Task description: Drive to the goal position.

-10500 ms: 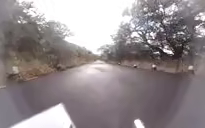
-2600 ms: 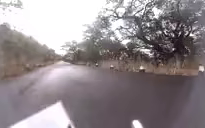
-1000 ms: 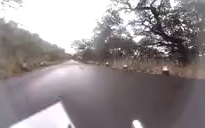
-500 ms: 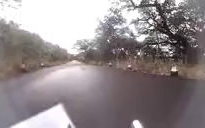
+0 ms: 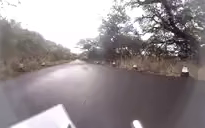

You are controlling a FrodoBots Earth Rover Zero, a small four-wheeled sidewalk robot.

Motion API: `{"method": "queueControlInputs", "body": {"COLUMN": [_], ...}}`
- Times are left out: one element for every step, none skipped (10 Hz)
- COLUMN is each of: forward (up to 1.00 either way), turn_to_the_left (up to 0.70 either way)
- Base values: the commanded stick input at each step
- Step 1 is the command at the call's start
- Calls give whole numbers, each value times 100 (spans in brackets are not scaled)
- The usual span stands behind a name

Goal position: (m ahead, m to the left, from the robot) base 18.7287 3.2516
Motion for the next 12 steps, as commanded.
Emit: {"method": "queueControlInputs", "body": {"forward": [100, 100, 100, 100, 100, 100, 100, 100, 100, 100, 100, 100], "turn_to_the_left": [0, 0, 0, 0, 0, 0, 0, 0, 0, 0, 0, 0]}}
